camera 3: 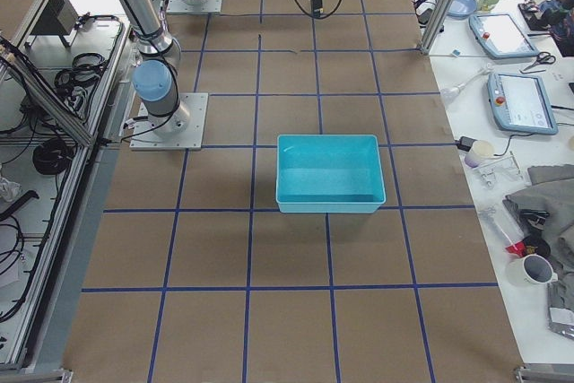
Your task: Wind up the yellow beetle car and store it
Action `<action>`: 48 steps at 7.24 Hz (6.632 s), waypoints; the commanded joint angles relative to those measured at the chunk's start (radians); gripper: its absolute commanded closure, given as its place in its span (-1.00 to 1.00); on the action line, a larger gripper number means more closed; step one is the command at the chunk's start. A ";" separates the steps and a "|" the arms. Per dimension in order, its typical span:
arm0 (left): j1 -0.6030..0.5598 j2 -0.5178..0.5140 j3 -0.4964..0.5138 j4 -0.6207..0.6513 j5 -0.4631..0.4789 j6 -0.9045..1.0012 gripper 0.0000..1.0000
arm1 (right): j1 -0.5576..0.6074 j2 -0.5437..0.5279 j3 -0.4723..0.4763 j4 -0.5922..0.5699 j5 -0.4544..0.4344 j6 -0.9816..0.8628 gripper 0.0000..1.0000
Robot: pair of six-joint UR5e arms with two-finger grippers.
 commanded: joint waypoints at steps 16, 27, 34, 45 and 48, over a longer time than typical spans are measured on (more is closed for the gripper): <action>0.002 -0.338 -0.222 0.371 0.059 1.016 -1.00 | 0.000 0.000 0.000 0.000 0.001 0.000 -1.00; 0.032 -0.398 -0.403 0.667 0.072 1.412 -1.00 | 0.000 0.000 0.000 0.001 0.000 0.001 -1.00; 0.033 -0.403 -0.405 0.671 0.049 1.413 -0.04 | 0.000 0.001 0.000 0.001 -0.002 0.001 -1.00; 0.318 -0.400 -0.422 0.673 0.048 1.749 0.40 | 0.000 0.000 0.000 0.003 0.000 0.001 -1.00; 0.412 -0.401 -0.423 0.708 0.051 1.853 -0.04 | 0.000 0.000 0.000 0.004 0.000 0.001 -1.00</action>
